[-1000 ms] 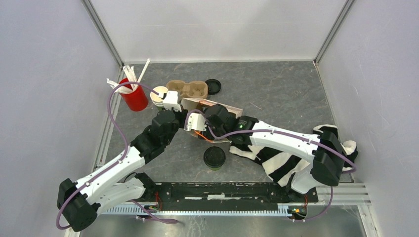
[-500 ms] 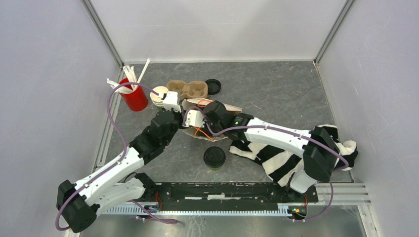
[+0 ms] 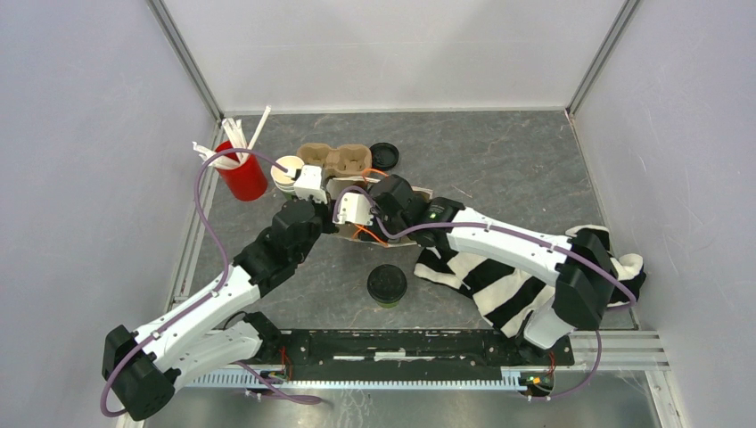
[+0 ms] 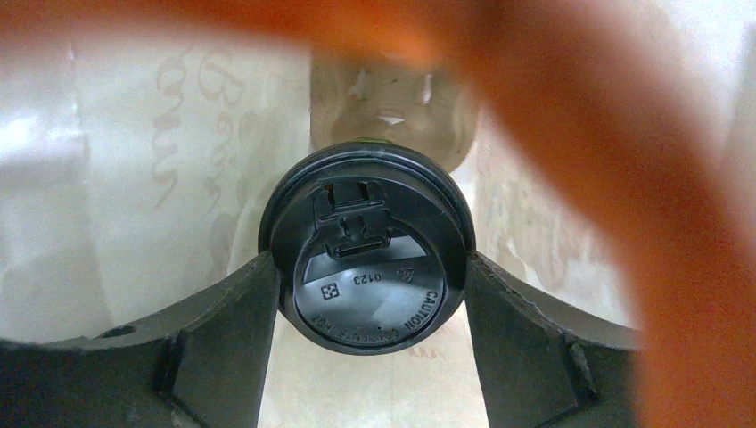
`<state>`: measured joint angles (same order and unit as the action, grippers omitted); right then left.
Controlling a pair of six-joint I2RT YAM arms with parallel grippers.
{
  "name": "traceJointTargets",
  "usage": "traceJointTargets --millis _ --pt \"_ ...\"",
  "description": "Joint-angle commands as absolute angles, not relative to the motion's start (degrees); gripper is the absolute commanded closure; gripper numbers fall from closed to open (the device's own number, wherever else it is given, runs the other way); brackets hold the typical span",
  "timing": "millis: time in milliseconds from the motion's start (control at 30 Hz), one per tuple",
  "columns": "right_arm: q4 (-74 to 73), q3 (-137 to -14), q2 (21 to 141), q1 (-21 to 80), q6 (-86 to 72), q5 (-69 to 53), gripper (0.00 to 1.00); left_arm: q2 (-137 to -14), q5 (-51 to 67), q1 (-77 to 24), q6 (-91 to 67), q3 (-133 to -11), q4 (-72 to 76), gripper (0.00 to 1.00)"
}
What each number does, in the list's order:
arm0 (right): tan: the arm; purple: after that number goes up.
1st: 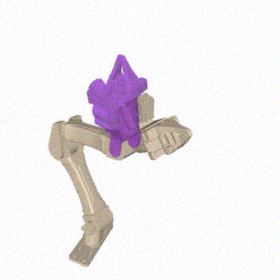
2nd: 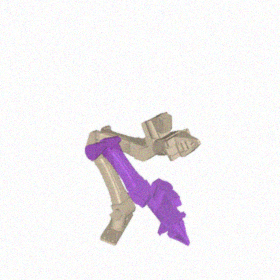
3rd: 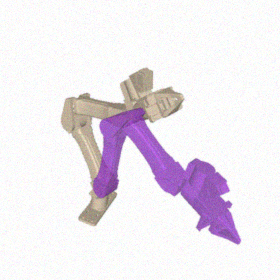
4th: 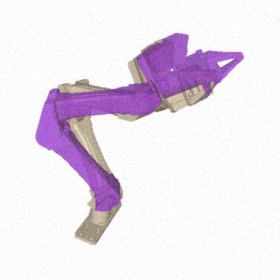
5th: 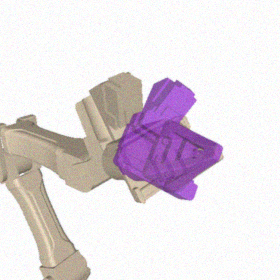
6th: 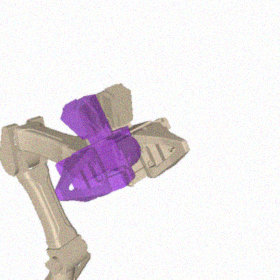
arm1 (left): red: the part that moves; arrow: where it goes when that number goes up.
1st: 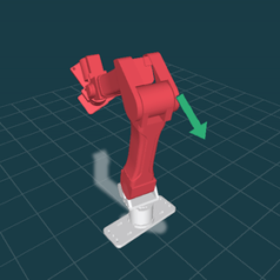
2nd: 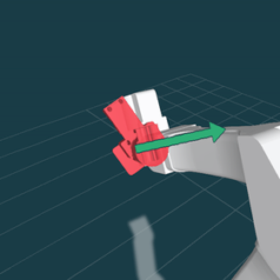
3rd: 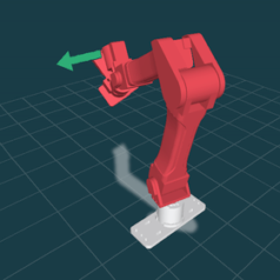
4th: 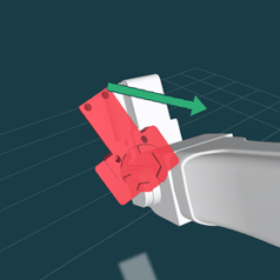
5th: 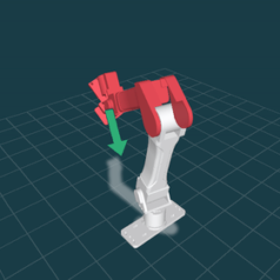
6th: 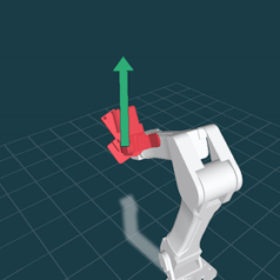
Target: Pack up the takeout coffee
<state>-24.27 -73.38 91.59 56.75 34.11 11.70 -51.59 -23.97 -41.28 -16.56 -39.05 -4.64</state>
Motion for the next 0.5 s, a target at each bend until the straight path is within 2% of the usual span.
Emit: traceJointTargets --millis 0,467 --pt "-25.99 -75.84 87.72 56.78 34.41 12.68 0.42 -51.12 -25.40 -41.48 -13.40 -41.23 -4.06 0.98" --pt "-32.25 -84.28 91.45 57.70 37.58 14.30 0.43 -51.16 -32.63 -41.48 -11.42 -42.37 -7.30 0.98"
